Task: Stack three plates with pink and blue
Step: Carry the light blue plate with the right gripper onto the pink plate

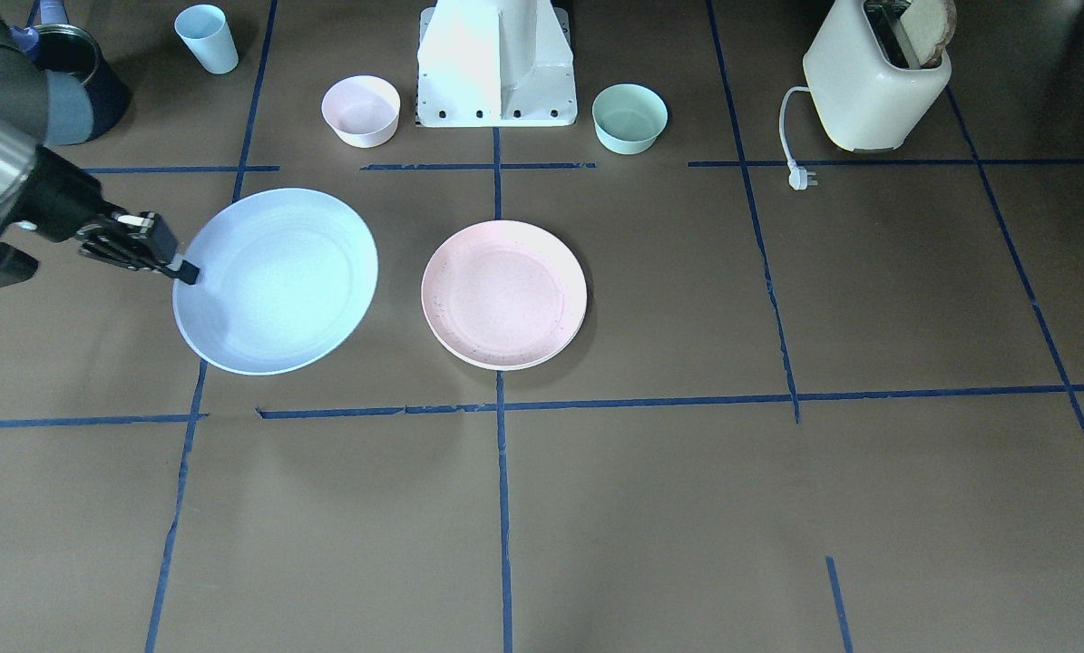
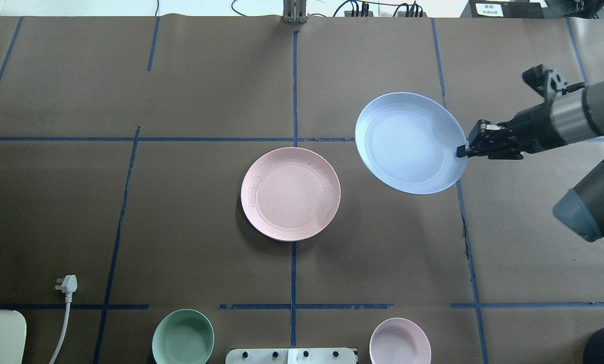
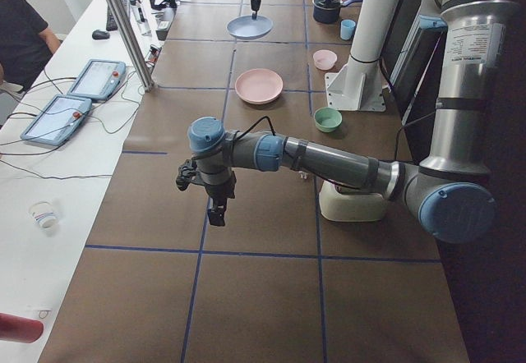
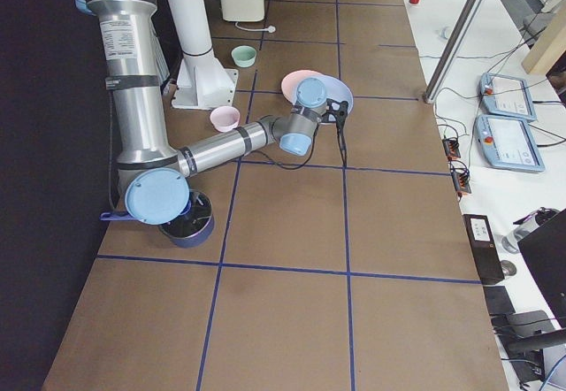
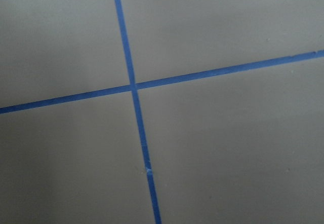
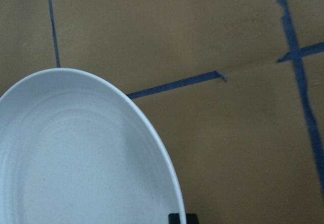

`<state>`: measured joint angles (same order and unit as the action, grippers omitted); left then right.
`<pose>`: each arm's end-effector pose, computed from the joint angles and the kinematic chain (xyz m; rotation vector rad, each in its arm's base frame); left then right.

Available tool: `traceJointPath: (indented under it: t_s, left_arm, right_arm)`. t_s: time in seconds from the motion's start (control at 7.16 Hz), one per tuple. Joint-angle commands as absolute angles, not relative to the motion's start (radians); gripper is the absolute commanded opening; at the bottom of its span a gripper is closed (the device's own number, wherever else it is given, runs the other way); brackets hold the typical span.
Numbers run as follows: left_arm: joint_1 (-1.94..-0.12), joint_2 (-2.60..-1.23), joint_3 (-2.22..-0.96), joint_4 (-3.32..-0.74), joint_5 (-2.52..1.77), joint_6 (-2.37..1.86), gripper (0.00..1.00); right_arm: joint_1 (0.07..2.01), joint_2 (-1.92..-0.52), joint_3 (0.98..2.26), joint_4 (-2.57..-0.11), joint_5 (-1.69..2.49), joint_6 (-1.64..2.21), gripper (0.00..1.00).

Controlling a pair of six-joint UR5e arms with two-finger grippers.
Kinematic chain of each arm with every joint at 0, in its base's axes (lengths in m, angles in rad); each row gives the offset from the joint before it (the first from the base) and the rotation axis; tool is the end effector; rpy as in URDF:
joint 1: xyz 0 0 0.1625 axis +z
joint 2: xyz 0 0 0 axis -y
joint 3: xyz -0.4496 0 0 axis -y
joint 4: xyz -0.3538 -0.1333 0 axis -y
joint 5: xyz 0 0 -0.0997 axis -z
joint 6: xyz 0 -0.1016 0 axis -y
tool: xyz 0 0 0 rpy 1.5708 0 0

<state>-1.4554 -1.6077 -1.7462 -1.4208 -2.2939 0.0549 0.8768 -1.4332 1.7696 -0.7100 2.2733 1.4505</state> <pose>-0.0119 -0.4712 0.6071 0.0377 0.7254 0.1853 -0.2705 -0.4309 0.4265 0.0072 -1.2919 0.2286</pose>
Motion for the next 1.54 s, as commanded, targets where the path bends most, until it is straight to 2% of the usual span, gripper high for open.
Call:
traceJointPath:
  t_s: [0.0, 0.42, 0.98, 1.12, 1.26, 1.4]
  left_arm:
    - [-1.463, -1.608, -1.733, -1.420, -2.304, 0.069, 1.00]
    - [-1.463, -1.608, -1.733, -1.422, -2.306, 0.069, 1.00]
    - [-1.463, -1.608, -1.729, -1.422, -2.306, 0.069, 1.00]
    - [-1.463, -1.608, -1.729, -1.422, -2.306, 0.069, 1.00]
    - [-1.463, -1.608, -1.729, -1.422, -2.306, 0.069, 1.00]
    - [-1.465, -1.608, -1.729, -1.422, -2.306, 0.069, 1.00]
  right_arm:
    - [0.668, -1.369, 1.782, -0.754, 2.050, 1.518, 0.00]
    - [0.520, -1.180, 1.772, -0.995, 1.892, 1.522, 0.00]
    - [0.515, -1.170, 1.770, -1.017, 1.891, 1.520, 0.03]
    - [0.515, -1.170, 1.770, -1.017, 1.893, 1.519, 0.20]
    - [0.515, -1.170, 1.769, -1.017, 1.890, 1.519, 0.99]
    - [0.517, -1.170, 1.772, -1.016, 1.891, 1.519, 1.00]
